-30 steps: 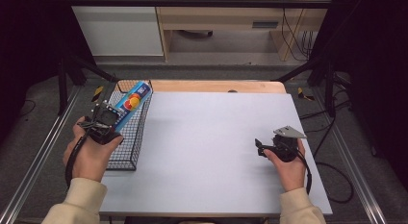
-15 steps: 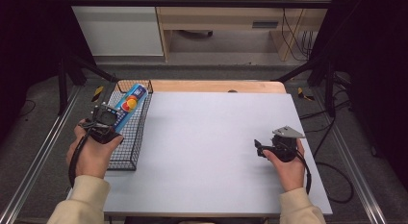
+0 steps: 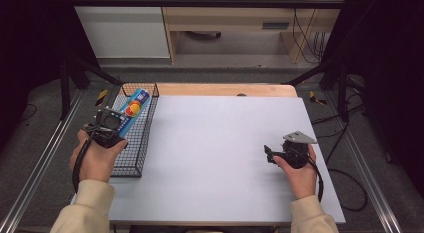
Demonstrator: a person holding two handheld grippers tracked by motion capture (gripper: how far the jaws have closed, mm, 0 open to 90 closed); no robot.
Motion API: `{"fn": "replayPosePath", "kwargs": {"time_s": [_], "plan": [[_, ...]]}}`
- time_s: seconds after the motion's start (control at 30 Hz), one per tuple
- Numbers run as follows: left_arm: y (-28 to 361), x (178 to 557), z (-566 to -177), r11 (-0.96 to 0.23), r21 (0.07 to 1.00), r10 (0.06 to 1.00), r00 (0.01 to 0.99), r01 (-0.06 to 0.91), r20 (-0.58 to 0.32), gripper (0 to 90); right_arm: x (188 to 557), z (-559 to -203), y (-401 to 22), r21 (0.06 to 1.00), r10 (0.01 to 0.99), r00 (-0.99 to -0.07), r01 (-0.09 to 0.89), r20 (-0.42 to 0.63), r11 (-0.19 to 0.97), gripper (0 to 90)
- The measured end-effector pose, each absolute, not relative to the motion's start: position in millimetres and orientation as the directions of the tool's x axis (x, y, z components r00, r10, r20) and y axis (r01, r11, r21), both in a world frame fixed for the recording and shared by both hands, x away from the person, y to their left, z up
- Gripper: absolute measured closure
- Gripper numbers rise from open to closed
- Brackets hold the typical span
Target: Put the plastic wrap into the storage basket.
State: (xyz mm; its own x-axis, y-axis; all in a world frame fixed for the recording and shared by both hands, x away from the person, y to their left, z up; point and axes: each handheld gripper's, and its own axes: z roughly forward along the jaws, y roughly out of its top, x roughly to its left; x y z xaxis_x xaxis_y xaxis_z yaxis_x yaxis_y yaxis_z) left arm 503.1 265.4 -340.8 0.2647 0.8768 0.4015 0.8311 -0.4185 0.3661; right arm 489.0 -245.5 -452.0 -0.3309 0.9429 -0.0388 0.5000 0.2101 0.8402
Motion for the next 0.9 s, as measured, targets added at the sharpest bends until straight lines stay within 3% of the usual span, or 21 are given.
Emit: {"fn": "replayPosePath", "kwargs": {"time_s": [0.9], "plan": [[268, 518, -363, -0.347, 0.315, 0.902, 0.221, 0.883, 0.371, 31.4, 489, -453, -245, 0.837, 0.939, -0.343, 0.502, -0.037, 0.216, 8.4]]}}
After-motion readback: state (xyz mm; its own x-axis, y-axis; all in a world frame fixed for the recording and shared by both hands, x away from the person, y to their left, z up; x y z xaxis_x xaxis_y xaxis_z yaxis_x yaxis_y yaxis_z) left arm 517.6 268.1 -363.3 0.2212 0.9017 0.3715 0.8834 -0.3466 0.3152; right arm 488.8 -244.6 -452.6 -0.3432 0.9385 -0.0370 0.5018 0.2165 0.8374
